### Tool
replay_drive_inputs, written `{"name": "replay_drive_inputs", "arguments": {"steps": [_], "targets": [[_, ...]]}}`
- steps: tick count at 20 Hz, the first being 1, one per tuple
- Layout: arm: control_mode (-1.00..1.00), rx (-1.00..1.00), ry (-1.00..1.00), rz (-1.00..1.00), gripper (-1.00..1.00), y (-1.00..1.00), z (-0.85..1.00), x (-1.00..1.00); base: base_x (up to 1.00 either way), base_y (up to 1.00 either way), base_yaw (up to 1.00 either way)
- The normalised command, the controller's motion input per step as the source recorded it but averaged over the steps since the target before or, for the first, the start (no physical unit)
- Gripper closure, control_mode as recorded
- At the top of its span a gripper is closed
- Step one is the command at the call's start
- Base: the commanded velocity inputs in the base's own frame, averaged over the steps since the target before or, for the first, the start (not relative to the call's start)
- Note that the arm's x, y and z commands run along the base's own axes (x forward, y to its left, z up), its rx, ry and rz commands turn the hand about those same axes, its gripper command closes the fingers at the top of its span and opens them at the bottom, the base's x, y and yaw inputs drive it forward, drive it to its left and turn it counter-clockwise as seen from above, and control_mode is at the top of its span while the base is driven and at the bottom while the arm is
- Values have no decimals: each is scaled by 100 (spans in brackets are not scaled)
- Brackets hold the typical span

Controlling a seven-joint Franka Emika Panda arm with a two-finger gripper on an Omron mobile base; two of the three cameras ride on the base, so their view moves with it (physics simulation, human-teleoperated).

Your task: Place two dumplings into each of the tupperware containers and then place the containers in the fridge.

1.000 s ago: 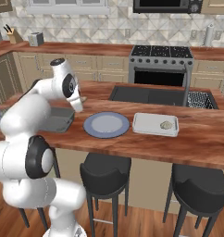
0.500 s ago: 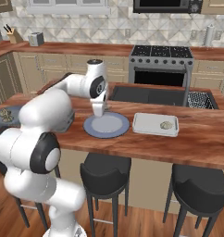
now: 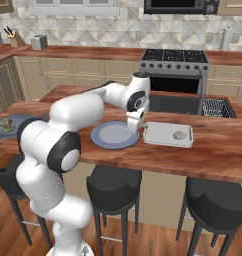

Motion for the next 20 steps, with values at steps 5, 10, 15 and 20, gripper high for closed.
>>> {"name": "replay_drive_inputs", "arguments": {"steps": [5, 10, 15, 20], "targets": [[-100, 0, 10, -4, 100, -93, -20, 44, 0, 0, 0], [-100, -1, 13, 0, 100, -38, -26, 73, 0, 0, 0], [-100, -2, 9, 0, 100, -31, -30, 71, 0, 0, 0], [-100, 0, 4, -1, 100, -74, -39, 11, 0, 0, 0]]}}
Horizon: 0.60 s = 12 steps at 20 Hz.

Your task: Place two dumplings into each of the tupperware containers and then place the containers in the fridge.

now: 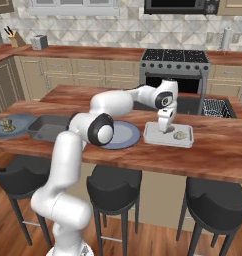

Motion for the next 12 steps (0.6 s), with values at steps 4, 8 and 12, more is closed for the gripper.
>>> {"name": "replay_drive_inputs", "arguments": {"steps": [4, 8, 12], "targets": [[-100, -1, 0, 0, -100, 0, -1, 7, 0, 0, 0], [-100, -1, -4, -1, -100, 1, 0, -18, 0, 0, 0], [-100, -7, -12, -9, -100, 18, -3, -16, 0, 0, 0]]}}
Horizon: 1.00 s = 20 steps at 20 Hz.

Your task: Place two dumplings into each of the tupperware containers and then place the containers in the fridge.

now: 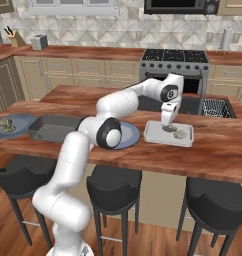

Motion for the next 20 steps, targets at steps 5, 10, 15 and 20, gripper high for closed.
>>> {"name": "replay_drive_inputs", "arguments": {"steps": [5, 10, 15, 20], "targets": [[-100, -6, -45, -1, -100, 53, 23, -87, 0, 0, 0], [-100, -23, -73, 0, -100, 89, 17, -99, 0, 0, 0], [-100, -38, -60, 0, -100, 92, 12, -83, 0, 0, 0], [-100, -35, 46, 11, -100, 7, 18, -33, 0, 0, 0]]}}
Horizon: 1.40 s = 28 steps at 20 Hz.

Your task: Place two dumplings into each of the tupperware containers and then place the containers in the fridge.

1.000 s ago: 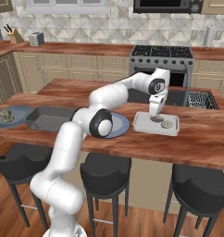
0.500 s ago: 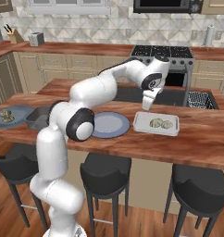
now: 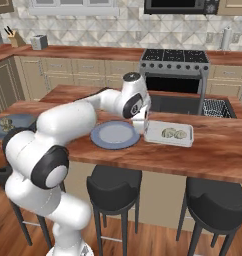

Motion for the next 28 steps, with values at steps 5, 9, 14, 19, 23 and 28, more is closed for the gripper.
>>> {"name": "replay_drive_inputs", "arguments": {"steps": [5, 9, 14, 19, 23, 28], "targets": [[-100, 16, 26, 18, -100, -69, 4, -72, 0, 0, 0], [-100, 4, 29, 27, -100, -7, 3, -15, 0, 0, 0], [-100, 2, 25, 17, -100, 6, -8, 36, 0, 0, 0], [-100, 6, -15, 0, -100, 0, -48, 15, 0, 0, 0], [-100, 0, -3, 0, -100, 3, -47, 20, 0, 0, 0], [-100, 0, -3, 0, -100, 0, -13, 29, 0, 0, 0]]}}
